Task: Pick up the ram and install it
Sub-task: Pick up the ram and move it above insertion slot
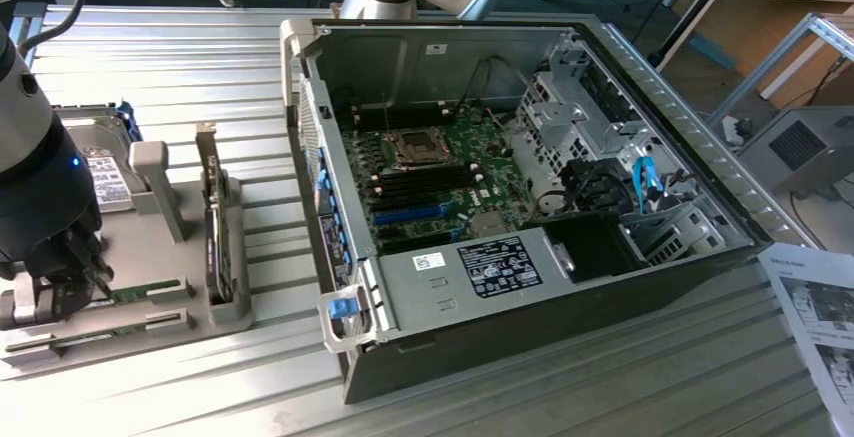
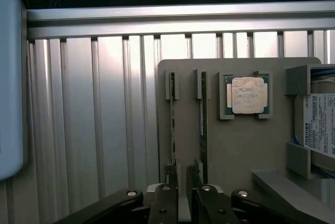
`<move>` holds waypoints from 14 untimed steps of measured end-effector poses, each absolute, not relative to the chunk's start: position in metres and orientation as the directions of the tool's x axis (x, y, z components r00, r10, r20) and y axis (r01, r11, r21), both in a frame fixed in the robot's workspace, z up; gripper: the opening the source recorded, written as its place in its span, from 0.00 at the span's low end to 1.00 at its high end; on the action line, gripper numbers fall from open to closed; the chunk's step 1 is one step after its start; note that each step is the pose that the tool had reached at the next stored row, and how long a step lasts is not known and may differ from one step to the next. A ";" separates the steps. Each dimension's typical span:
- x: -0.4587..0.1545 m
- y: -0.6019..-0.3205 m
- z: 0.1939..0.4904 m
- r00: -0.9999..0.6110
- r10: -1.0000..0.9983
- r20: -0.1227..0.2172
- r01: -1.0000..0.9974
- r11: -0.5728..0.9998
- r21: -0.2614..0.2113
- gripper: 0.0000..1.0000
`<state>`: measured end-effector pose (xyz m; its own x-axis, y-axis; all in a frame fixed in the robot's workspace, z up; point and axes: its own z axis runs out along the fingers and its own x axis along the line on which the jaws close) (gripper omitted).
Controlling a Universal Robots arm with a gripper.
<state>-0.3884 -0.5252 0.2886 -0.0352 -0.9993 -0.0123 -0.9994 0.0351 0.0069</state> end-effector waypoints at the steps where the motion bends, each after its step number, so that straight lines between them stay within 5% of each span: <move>1: -0.388 -0.525 0.289 -0.035 -0.999 -0.012 -0.999 0.035 0.007 0.24; 14: -0.388 -0.526 0.277 -0.035 -0.999 -0.013 -0.999 0.035 0.007 0.24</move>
